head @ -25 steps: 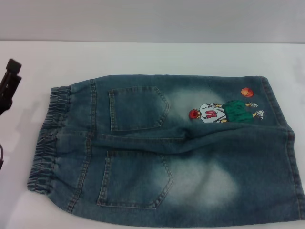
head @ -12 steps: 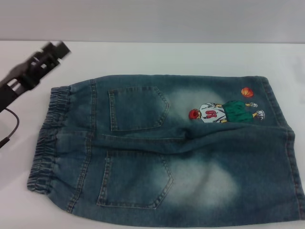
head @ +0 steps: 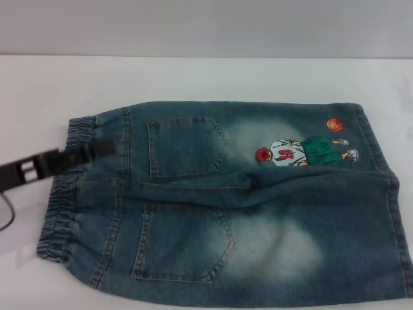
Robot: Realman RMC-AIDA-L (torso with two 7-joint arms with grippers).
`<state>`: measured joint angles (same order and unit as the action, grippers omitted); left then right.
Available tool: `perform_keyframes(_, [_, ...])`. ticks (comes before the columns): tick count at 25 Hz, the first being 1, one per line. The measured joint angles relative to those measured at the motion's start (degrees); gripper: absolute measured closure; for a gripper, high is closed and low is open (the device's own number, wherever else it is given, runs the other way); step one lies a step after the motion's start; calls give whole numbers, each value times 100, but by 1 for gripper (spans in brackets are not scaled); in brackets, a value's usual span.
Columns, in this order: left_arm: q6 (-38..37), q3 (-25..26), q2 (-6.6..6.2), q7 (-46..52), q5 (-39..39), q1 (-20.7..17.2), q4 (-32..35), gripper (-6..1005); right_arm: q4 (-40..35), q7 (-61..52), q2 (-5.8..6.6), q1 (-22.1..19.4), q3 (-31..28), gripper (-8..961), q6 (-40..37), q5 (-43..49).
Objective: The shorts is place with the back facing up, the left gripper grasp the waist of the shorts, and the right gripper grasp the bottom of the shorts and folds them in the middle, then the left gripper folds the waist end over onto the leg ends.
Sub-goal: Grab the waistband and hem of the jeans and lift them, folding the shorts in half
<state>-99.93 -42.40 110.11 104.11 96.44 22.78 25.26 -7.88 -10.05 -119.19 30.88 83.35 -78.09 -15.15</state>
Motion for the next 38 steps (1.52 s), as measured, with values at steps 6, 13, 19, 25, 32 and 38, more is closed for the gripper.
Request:
perform_keyframes(6, [-29, 43, -218, 505, 573, -311, 189, 174, -6, 31, 12, 24, -8, 356, 100, -14])
perform_keyframes(13, [387, 47, -375, 828, 802, -614, 238, 174, -8, 35, 37, 83, -12, 356, 140, -19])
perform_keyframes(19, [561, 44, -388, 925, 1165, -658, 267, 174, -6, 38, 46, 111, -12, 356, 150, -23])
perform_keyframes(25, [668, 45, -408, 1058, 1384, -665, 322, 175, -9, 39, 46, 140, -12, 356, 219, -23])
perform_keyframes(32, [690, 48, -528, 1135, 1386, -755, 362, 175, -23, 39, 46, 138, -12, 356, 245, -23])
perform_keyframes(38, [693, 48, -537, 1161, 1534, -789, 362, 175, -39, 38, 50, 131, -11, 356, 249, -23])
